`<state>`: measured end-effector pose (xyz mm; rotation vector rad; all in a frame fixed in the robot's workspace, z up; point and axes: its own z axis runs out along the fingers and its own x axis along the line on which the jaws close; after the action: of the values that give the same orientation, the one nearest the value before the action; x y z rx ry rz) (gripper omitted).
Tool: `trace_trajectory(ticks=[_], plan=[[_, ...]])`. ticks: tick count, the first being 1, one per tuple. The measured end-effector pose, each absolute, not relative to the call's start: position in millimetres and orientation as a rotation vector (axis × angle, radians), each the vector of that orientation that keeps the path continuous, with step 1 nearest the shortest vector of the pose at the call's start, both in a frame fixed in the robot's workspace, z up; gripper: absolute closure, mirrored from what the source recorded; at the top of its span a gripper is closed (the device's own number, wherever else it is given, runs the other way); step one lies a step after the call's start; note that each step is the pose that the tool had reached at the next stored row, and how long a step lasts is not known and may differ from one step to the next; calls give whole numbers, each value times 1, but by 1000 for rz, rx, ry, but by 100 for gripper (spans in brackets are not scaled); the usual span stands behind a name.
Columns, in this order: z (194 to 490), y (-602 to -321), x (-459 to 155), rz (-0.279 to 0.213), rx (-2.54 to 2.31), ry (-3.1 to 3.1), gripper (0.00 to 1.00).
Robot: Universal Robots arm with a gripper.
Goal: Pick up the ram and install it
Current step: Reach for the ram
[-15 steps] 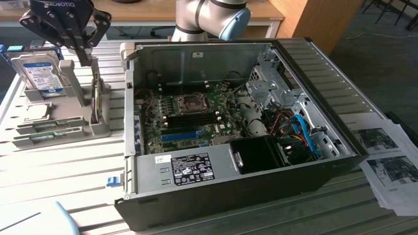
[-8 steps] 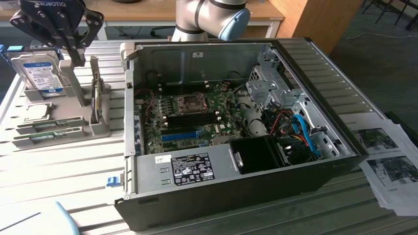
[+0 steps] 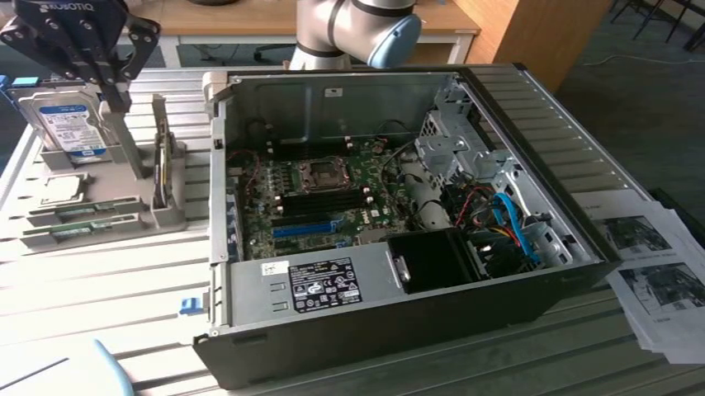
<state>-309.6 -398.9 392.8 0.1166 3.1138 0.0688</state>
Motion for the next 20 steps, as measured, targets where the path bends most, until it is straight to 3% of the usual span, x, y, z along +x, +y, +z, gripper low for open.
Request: trace_trajectory(ticks=[20], plan=[[393,-399,-345,69,117,3114,91]])
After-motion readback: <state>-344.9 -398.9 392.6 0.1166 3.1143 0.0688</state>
